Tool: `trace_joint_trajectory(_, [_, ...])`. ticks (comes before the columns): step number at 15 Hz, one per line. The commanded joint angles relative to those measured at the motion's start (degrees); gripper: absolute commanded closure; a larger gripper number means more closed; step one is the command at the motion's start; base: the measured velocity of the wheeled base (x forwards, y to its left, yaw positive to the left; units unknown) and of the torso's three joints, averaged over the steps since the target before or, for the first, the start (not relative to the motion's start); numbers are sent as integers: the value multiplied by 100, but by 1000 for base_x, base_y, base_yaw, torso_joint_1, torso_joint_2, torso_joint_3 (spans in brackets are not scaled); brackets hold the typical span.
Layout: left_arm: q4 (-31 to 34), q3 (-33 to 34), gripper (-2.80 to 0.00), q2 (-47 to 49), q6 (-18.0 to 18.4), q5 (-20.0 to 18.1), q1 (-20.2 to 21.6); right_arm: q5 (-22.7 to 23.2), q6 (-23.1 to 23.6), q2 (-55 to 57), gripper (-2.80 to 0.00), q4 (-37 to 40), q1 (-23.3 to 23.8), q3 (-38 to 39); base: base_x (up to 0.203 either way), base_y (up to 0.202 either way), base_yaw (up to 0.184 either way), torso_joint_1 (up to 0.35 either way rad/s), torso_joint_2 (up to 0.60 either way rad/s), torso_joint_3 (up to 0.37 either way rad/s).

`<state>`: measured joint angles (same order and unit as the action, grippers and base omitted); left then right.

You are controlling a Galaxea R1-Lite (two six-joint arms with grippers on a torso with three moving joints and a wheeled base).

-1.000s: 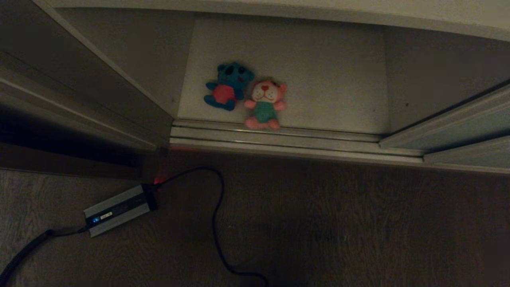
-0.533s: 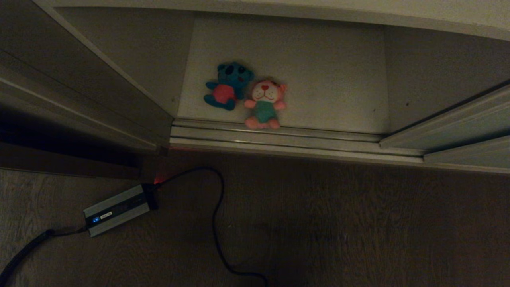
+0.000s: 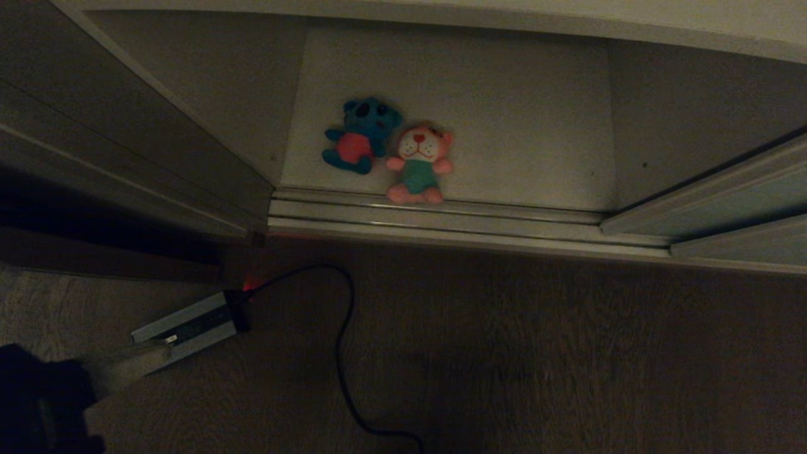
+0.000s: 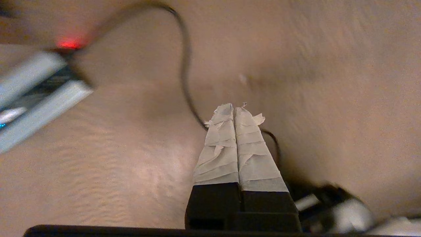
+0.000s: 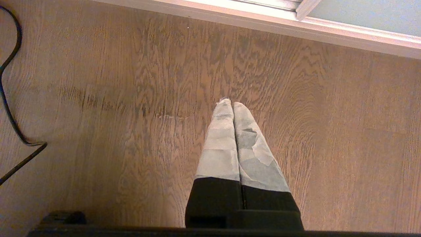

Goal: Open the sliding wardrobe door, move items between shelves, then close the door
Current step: Place the pink doll on the higher shelf

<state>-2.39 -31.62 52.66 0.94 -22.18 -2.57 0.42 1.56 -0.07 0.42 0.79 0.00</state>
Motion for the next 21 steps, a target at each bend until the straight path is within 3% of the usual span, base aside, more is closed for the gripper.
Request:
trace_joint_trajectory(1, [-178,-346,0,1706,65,-181,-453,2,2,7,0,2,0,18,0,0,0,0,0,0])
trace_joint_trajectory(6, [-310,-1295,0,3039,-165,-149,-1589,2,2,7,0,2,0,18,0,0,0,0,0,0])
trace_joint_trajectory(10, [-875,-1973,0,3958,-387,484,-1992,2,2,7,0,2,0,18,0,0,0,0,0,0])
trace_joint_trajectory(15, [-2269,-2722,0,5037,-526,1761,-2311,2,2,7,0,2,0,18,0,0,0,0,0,0])
trace_joint_trajectory(16, [-2424,-2950,-280,5208,-530,1919,-2376,2,2,7,0,2,0,18,0,0,0,0,0,0])
trace_joint_trajectory(19, [-2549,-3431,-280,5663,-688,2245,-2567,2,2,7,0,2,0,18,0,0,0,0,0,0])
trace_joint_trajectory(21, [-2727,-3859,-280,6102,-967,2675,-2711,2,2,7,0,2,0,18,0,0,0,0,0,0])
